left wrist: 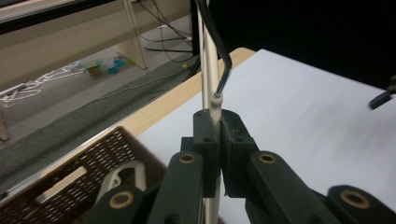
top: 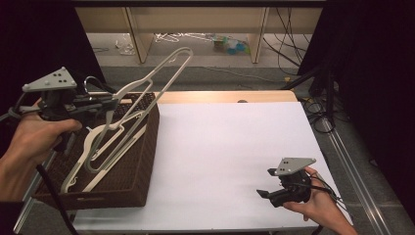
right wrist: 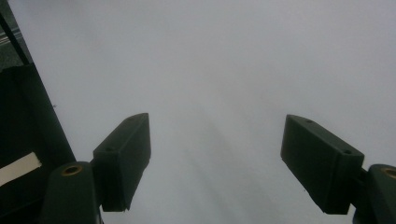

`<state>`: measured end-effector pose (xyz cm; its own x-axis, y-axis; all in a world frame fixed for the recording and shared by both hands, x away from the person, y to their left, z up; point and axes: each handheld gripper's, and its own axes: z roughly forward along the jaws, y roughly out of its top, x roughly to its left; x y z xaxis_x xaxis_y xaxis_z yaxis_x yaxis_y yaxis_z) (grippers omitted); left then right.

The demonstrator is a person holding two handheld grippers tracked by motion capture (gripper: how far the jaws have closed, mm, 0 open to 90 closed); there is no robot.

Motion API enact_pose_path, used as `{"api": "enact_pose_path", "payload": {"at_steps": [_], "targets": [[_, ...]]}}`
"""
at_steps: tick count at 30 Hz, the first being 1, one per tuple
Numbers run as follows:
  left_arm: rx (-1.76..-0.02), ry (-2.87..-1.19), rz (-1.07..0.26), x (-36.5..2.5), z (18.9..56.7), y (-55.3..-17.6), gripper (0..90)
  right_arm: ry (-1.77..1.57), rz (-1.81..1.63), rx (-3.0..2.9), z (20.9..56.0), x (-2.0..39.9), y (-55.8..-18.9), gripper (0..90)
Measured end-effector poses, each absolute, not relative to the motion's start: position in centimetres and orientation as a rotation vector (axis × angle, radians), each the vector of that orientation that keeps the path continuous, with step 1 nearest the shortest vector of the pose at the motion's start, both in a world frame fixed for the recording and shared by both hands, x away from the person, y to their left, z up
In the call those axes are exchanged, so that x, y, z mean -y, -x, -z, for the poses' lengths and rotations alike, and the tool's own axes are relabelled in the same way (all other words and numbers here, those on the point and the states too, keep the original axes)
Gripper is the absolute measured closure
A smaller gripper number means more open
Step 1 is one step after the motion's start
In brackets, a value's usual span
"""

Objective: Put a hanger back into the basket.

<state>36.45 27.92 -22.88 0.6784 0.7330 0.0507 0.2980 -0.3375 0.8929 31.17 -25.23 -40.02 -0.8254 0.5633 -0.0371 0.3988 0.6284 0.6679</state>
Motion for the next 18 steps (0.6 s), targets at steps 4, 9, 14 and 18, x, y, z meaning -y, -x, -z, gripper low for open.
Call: {"api": "enact_pose_path", "payload": {"at_steps": [4,9,14,18], "targets": [[-0.838,-1.918,-0.576,-29.6,24.2,-36.8,85.8,-0.796,-0.997,-2.590,40.3,25.3,-31.2,25.4],[-0.894,-1.934,-0.593,-31.1,25.6,-36.8,85.8,-0.794,-0.990,-2.599,40.5,25.3,-31.2,25.4],[-0.938,-1.928,-0.571,-32.3,27.0,-36.7,85.8,-0.793,-0.982,-2.615,40.5,25.3,-31.1,25.4],[-0.970,-1.943,-0.572,-33.2,27.9,-36.8,85.8,-0.793,-0.987,-2.600,40.6,25.3,-31.1,25.3]]}}
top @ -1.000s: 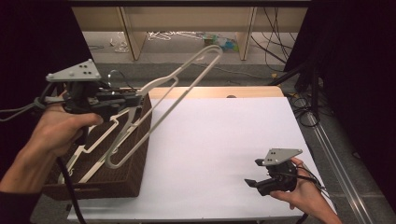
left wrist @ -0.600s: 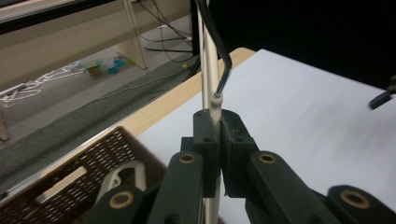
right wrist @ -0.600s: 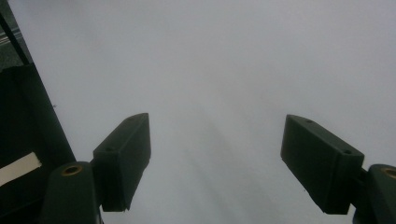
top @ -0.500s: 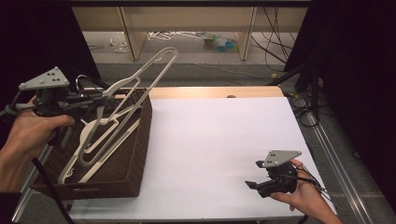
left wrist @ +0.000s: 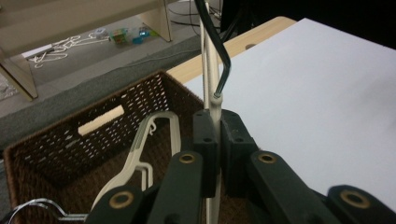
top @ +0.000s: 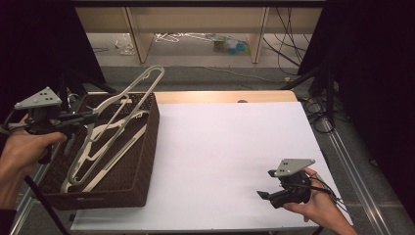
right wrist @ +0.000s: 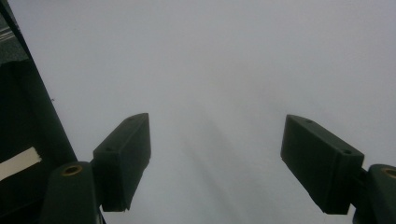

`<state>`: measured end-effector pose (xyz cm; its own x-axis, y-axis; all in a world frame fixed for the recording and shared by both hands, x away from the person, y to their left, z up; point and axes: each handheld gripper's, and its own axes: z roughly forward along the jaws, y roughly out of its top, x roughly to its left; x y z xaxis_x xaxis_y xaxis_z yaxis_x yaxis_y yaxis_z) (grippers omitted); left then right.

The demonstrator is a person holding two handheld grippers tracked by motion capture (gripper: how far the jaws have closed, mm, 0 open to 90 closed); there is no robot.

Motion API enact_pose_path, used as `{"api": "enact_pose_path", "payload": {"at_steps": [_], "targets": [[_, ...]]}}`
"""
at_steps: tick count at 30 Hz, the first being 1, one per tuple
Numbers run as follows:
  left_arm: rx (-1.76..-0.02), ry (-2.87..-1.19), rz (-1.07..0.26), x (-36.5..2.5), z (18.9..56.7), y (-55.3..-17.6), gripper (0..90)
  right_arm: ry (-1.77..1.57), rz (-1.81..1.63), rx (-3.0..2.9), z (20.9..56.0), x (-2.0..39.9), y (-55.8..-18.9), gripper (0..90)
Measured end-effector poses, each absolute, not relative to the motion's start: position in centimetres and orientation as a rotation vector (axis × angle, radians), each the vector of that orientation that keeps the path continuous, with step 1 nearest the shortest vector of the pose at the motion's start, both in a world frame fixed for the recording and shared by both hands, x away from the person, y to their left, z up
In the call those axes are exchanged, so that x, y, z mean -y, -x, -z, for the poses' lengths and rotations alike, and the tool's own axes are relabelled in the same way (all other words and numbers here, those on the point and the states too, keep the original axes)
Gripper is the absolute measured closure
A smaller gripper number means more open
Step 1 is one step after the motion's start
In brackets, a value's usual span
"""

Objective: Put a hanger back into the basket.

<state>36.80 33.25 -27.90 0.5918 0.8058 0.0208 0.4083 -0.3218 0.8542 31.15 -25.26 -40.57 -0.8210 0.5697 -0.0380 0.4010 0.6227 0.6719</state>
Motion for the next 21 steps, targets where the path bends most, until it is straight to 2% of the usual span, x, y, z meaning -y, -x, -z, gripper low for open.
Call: {"api": "enact_pose_path", "payload": {"at_steps": [21], "targets": [[-1.095,-2.026,-0.518,-35.6,32.5,-37.6,85.7,-0.803,-0.977,-2.607,40.8,25.2,-31.2,25.2]]}}
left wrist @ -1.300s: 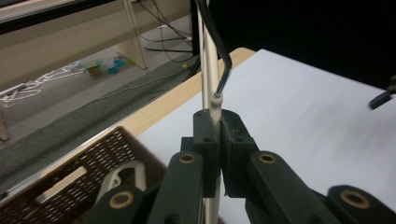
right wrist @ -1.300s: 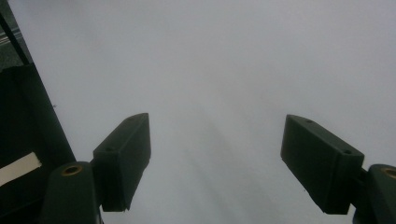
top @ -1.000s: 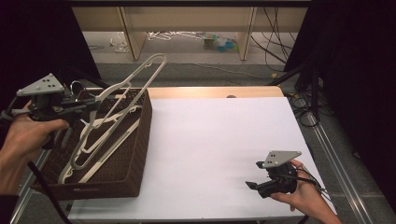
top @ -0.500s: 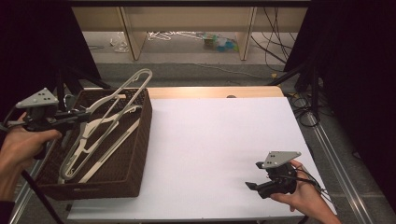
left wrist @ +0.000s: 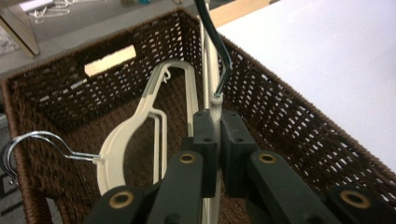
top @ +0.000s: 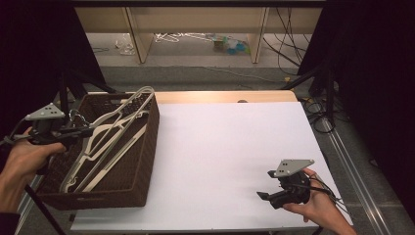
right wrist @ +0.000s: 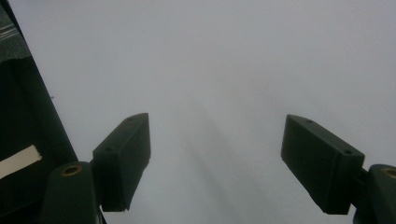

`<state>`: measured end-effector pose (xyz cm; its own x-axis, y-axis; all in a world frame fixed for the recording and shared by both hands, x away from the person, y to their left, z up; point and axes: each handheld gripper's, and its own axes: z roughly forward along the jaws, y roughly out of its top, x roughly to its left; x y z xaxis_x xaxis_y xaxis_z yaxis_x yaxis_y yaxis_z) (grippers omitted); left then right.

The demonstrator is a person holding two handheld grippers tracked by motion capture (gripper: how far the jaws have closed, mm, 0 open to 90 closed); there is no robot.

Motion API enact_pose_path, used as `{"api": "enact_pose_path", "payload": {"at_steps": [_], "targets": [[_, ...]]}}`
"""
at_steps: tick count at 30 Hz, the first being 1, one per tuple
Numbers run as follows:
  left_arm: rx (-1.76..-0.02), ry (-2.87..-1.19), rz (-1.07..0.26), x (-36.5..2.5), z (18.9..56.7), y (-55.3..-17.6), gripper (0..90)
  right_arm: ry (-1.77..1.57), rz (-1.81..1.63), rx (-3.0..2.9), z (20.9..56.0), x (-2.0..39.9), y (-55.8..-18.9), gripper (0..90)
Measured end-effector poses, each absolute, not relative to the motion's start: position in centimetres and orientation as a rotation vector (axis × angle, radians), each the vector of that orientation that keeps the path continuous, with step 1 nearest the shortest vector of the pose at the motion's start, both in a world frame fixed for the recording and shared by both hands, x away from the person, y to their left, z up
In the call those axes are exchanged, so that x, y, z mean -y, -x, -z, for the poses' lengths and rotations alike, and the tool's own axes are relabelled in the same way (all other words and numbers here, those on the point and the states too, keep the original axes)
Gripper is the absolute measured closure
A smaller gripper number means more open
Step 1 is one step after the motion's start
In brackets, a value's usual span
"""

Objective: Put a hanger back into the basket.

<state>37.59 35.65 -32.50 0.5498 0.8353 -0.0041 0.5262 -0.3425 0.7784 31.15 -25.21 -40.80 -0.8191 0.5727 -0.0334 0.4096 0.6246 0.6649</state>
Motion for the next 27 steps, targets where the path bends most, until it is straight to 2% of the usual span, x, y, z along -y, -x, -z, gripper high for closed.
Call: {"api": "enact_pose_path", "payload": {"at_steps": [16,18,27], "targets": [[-1.169,-2.021,-0.452,-35.7,34.7,-39.3,85.6,-0.819,-0.974,-2.615,40.9,25.3,-31.2,25.2],[-1.148,-2.091,-0.442,-35.9,34.8,-39.6,85.6,-0.817,-0.974,-2.615,40.9,25.3,-31.1,25.3],[-1.184,-2.111,-0.442,-35.3,36.3,-40.7,85.2,-0.803,-0.973,-2.608,40.8,25.5,-31.2,25.3]]}}
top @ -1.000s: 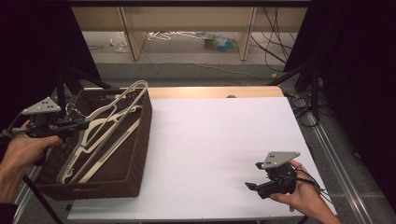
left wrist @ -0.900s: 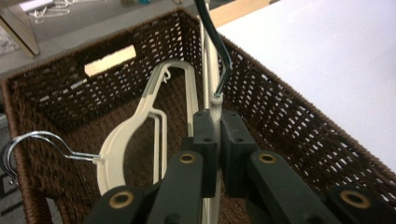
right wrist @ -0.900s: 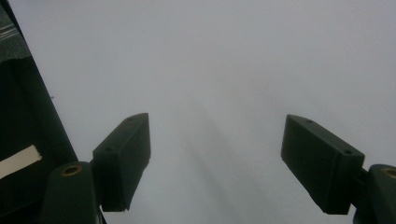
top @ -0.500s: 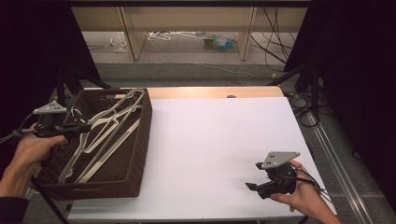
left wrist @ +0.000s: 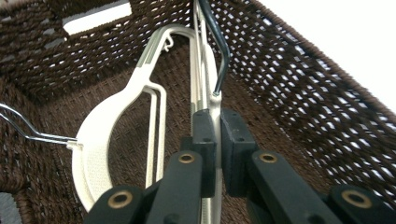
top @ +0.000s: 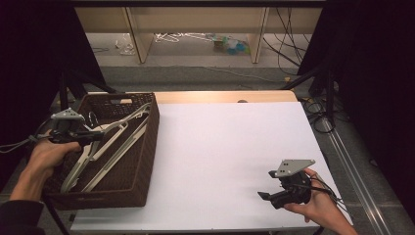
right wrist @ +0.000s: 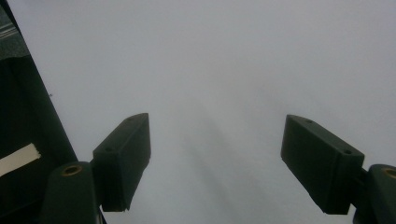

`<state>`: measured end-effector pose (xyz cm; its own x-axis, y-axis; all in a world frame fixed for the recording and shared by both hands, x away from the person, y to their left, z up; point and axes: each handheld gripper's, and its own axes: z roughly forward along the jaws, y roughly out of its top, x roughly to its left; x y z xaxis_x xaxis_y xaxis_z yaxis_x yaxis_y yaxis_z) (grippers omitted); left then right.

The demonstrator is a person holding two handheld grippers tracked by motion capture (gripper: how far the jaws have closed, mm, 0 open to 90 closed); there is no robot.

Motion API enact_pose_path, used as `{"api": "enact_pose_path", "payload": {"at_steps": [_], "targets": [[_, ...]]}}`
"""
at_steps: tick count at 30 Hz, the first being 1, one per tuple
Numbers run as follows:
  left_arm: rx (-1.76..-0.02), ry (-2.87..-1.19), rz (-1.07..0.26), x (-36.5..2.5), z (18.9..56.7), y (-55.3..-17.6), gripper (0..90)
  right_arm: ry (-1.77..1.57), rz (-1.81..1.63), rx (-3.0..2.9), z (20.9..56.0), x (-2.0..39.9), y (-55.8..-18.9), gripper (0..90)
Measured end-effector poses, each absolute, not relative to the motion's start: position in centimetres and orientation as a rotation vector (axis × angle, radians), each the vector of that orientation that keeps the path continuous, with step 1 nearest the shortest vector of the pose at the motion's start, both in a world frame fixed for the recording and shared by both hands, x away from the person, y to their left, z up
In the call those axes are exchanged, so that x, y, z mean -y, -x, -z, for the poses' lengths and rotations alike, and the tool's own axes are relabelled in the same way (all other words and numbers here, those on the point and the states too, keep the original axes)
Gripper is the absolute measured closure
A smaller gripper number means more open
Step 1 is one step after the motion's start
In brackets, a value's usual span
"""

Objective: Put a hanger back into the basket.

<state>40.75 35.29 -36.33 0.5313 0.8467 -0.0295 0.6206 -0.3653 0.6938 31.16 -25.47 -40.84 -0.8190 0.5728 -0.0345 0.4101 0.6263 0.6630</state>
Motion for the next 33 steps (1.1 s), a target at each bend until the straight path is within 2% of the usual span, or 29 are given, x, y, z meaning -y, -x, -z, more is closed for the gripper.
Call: {"api": "enact_pose_path", "payload": {"at_steps": [10,14,27,30,33], "targets": [[-1.326,-1.998,-0.520,-35.9,38.1,-41.0,81.7,-0.812,-0.956,-2.633,40.9,25.6,-31.1,25.3],[-1.346,-2.033,-0.545,-36.7,38.5,-41.1,78.4,-0.805,-0.967,-2.619,41.0,25.5,-31.1,25.3],[-1.477,-1.971,-0.600,-38.4,39.2,-40.5,60.8,-0.813,-0.959,-2.633,40.9,25.6,-31.1,25.3],[-1.462,-1.965,-0.598,-38.6,39.0,-40.2,59.8,-0.816,-0.961,-2.625,41.0,25.6,-31.1,25.3],[-1.438,-1.941,-0.621,-38.2,38.7,-39.8,54.8,-0.816,-0.970,-2.616,41.0,25.5,-31.1,25.3]]}}
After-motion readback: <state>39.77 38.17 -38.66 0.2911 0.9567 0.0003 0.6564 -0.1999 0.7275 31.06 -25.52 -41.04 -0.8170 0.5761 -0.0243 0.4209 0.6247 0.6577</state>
